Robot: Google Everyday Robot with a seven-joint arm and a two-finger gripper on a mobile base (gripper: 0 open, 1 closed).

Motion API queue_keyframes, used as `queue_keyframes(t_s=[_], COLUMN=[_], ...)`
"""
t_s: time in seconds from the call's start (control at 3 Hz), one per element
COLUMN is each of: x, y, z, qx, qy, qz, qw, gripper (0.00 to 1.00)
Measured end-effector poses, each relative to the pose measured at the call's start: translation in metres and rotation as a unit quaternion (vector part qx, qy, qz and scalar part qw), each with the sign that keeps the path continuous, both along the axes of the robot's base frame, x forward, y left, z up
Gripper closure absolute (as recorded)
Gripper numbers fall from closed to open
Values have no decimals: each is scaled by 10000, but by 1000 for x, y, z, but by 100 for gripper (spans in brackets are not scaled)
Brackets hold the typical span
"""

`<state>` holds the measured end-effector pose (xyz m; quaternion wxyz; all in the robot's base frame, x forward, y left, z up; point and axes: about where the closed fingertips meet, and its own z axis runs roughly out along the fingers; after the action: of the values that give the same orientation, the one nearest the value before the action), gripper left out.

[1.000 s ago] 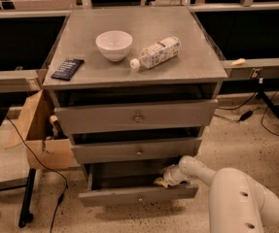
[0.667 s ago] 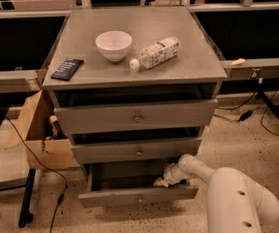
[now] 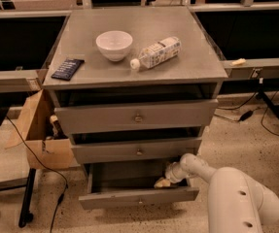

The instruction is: Open bottom drawer

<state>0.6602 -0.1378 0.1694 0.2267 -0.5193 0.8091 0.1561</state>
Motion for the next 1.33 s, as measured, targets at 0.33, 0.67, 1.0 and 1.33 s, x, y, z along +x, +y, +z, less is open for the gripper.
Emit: queue_keyframes(t_s=[0.33,0.67,1.0,1.33], x=[3,0,-23,-26], y=[0,0,0,0], z=[0,-2,-8,-7], qx=[-11,-22,-47,-52], qy=[0,16,66,74], qz=[7,25,22,10], qw=[10000,10000,10000,10000], gripper=[2,24,48,71])
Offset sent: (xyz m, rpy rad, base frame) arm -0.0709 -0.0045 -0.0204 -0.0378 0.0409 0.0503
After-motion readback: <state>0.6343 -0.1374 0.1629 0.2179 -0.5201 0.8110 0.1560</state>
